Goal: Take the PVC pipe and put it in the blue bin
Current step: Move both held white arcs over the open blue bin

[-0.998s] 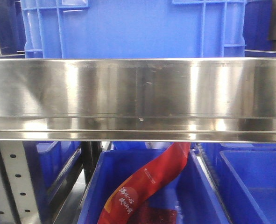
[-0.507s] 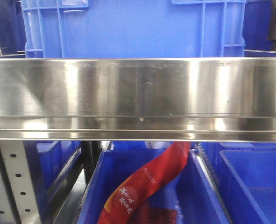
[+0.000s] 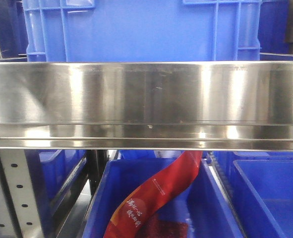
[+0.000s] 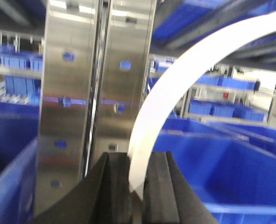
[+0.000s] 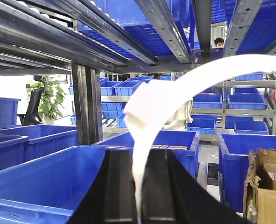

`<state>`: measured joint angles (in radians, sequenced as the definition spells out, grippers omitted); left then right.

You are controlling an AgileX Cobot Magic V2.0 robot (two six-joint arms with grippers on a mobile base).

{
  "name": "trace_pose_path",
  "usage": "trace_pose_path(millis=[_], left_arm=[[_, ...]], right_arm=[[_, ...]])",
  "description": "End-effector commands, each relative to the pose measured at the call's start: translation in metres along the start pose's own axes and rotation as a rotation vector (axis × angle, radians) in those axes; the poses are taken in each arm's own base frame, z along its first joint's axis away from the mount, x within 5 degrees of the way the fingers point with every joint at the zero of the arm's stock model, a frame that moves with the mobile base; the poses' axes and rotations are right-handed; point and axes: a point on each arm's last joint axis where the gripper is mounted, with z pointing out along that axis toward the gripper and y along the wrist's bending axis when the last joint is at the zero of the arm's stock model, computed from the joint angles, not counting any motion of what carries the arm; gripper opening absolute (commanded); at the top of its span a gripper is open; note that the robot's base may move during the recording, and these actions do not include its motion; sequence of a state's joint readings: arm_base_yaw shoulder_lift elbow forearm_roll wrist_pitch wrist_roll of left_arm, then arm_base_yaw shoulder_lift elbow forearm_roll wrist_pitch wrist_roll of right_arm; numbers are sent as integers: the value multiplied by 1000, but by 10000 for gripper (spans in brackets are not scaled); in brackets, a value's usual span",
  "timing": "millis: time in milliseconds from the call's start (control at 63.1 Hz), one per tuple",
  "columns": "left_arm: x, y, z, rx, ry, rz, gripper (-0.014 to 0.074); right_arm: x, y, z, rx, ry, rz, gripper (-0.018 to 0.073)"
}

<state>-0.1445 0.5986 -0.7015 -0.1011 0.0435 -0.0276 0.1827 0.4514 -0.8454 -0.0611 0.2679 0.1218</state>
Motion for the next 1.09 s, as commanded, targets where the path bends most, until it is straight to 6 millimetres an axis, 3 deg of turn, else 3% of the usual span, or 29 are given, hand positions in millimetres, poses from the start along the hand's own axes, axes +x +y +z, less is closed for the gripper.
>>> trace_pose_path(millis=[0, 143, 428, 760, 871, 1077], left_arm=[[6, 0, 8, 2, 45, -46, -111], [13, -3, 19, 18, 113, -63, -111], [-5, -27, 36, 158, 143, -4, -111], [-23, -65, 83, 285, 271, 2, -111], [-25, -73, 106, 286, 338, 12, -111], [-32, -90, 155, 288, 429, 20, -111]], right_arm=[[-2, 0, 1, -4, -22, -5, -167], [5, 0, 5, 4, 46, -5, -167], [20, 0, 27, 7, 164, 17, -167], [54, 6, 87, -16, 380, 269, -167], [59, 12, 112, -33, 458, 303, -167], [46, 40, 163, -162, 488, 213, -167]])
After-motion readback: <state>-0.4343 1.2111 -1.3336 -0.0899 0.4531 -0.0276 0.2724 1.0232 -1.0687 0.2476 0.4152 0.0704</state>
